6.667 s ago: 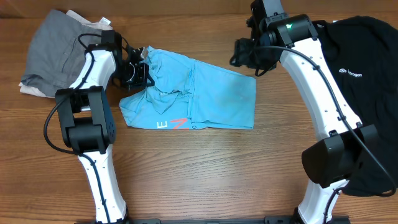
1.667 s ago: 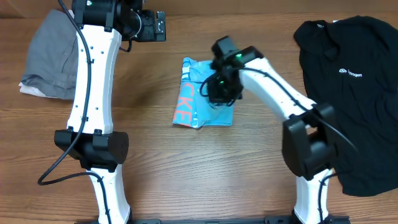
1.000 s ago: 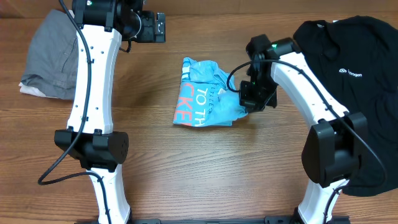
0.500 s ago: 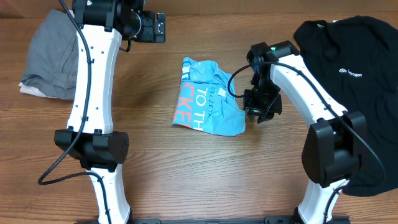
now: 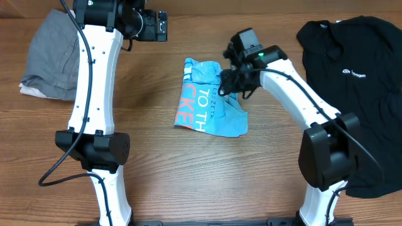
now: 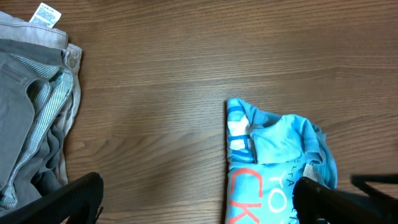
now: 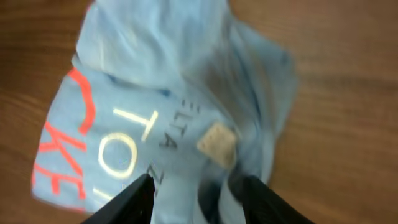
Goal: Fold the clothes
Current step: 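Release the layer and raise the right gripper up-right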
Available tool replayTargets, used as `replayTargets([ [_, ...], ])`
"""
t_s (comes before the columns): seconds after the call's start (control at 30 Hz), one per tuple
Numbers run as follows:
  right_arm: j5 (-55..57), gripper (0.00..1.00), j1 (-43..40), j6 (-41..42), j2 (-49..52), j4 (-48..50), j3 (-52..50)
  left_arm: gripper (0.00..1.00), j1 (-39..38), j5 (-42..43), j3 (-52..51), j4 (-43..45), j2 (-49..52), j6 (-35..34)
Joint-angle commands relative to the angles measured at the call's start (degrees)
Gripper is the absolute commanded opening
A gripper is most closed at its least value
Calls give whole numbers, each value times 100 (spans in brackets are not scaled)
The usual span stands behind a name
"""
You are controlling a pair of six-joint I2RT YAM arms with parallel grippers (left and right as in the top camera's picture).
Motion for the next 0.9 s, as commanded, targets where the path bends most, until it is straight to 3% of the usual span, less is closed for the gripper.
replayTargets([
  [0.0,225,50,11,-289,352,299,-11,100,-4,-44,37,7,105,109],
  [0.17,225,55,11,-542,634,820,-13,100,-7,-42,37,7,105,107],
  [0.37,251,52,9,-625,916,1279,-13,100,-11,-42,37,4,105,107],
  [0.43,308,45,4,-625,925,1397,-13,100,-11,-42,37,2,105,107],
  [0.57,420,19,-2,-623,920,1438,90,100,-11,-42,37,-17,105,107],
  [0.73,420,4,-125,-623,885,1244,343,100,-11,-44,37,-13,105,107],
  [0.87,420,4,-304,-625,881,1078,599,100,-11,-42,37,-13,105,107],
])
